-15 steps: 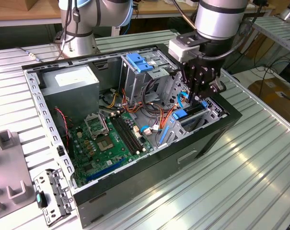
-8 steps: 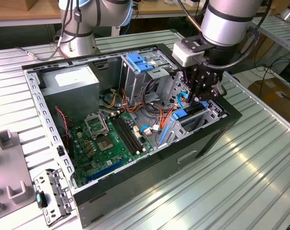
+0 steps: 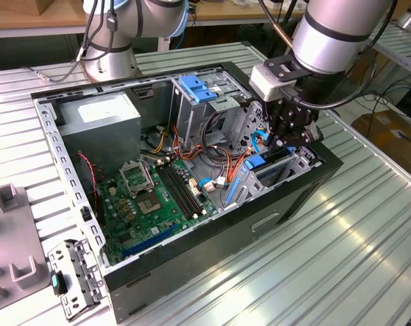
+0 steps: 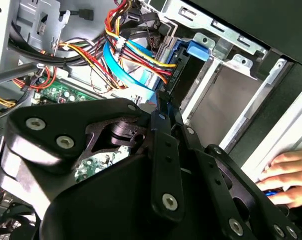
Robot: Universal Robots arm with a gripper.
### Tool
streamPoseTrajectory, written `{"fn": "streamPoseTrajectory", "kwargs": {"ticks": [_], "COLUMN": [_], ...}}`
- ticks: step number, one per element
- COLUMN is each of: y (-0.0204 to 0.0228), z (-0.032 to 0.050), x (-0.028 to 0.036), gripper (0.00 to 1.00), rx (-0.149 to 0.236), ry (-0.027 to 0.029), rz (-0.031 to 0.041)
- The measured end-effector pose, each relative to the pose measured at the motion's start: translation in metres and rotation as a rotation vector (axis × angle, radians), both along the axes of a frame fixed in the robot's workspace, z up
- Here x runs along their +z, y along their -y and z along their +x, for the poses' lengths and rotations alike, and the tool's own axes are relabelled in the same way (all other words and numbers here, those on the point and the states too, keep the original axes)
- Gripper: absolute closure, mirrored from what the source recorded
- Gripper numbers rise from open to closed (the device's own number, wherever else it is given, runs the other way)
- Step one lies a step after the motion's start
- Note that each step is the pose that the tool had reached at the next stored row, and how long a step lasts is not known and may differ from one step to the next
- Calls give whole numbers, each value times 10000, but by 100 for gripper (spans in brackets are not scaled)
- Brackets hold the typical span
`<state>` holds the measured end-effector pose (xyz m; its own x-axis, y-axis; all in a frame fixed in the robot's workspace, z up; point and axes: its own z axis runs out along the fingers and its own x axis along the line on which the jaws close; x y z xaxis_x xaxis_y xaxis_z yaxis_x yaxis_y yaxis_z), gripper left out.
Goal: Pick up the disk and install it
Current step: 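Insert the second disk wire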
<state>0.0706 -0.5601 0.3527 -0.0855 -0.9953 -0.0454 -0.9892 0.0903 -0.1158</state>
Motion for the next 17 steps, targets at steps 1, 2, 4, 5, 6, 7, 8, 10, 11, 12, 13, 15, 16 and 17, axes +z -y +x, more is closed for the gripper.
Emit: {"fn": "streamPoseTrajectory", "kwargs": {"ticks": [1, 2, 4, 5, 6, 7, 8, 10, 11, 12, 13, 15, 16, 17], "y": [0, 4, 15, 21, 21, 21, 22, 22, 22, 22, 22, 22, 22, 22], "z": [1, 1, 1, 1, 0, 1, 1, 1, 1, 2, 2, 3, 3, 3], "x": [0, 1, -1, -3, -7, -8, -9, -16, -21, -25, -31, -43, -48, -53], "gripper": [84, 84, 84, 84, 84, 84, 84, 84, 84, 84, 84, 84, 84, 84], "rx": [1, 1, 2, 1, 1, 1, 1, 1, 1, 1, 1, 1, 1, 1], "ry": [0, -1, -1, 0, 0, -1, -1, -1, 0, -1, 0, -1, -1, 0], "rz": [0, -1, 0, 0, 2, 0, -1, 2, 1, 1, 1, 0, 0, 0]}}
